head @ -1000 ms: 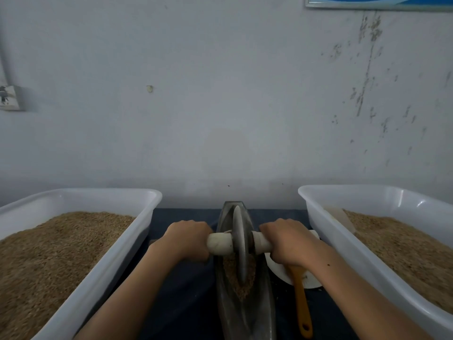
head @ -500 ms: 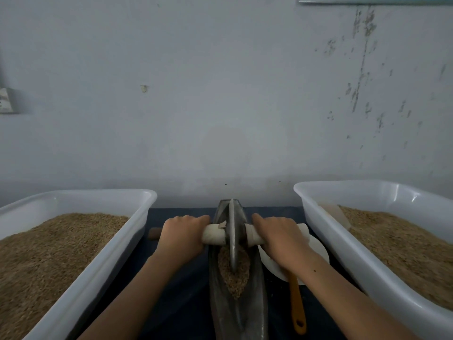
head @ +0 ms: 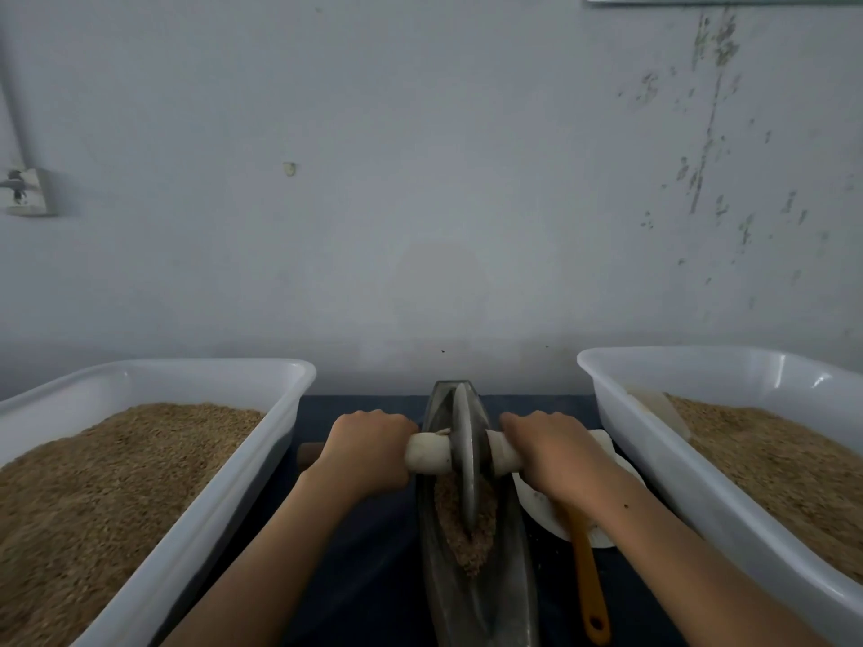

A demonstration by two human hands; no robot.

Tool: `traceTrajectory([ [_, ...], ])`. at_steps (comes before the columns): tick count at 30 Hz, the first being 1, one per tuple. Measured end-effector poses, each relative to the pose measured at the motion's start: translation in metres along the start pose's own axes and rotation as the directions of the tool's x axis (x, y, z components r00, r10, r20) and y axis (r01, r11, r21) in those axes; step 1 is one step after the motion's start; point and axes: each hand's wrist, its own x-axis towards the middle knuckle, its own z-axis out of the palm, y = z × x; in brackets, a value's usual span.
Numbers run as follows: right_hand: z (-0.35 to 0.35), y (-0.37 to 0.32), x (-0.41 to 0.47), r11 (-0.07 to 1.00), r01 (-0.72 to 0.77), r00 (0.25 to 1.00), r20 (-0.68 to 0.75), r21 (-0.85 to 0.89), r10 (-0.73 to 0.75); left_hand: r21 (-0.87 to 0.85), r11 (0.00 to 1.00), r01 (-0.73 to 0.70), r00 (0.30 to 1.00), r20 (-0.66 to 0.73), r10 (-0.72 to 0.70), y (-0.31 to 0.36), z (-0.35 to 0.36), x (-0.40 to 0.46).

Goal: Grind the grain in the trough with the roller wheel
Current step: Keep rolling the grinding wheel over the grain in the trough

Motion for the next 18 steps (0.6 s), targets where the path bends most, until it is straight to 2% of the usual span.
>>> traceTrajectory([
  [4,0.01,-0.002,0.002,1.0,-0.028,0.993,-0.113,-0.014,0.026,0.009,0.999,0.032,0.98,-0.198,-0.03,0.003,0.009,-0.004],
  [7,0.013,0.0,0.0,1.0,-0.013,0.988,-0.151,-0.004,0.013,-0.005,1.0,0.026,0.978,-0.208,-0.026,0.003,0.008,-0.006],
  [10,0.008,0.004,-0.002,1.0,0.013,0.993,-0.121,0.006,-0.012,-0.005,1.0,-0.01,0.997,-0.078,0.01,0.001,0.0,-0.004],
  [15,-0.005,0.007,0.001,0.998,0.048,0.991,0.125,0.026,-0.051,-0.106,0.994,-0.025,0.971,0.232,0.05,-0.004,-0.009,0.0],
  [18,-0.005,0.009,0.004,0.998,0.049,0.987,0.149,0.044,-0.055,-0.112,0.994,-0.018,0.966,0.255,0.046,-0.004,-0.01,0.002],
])
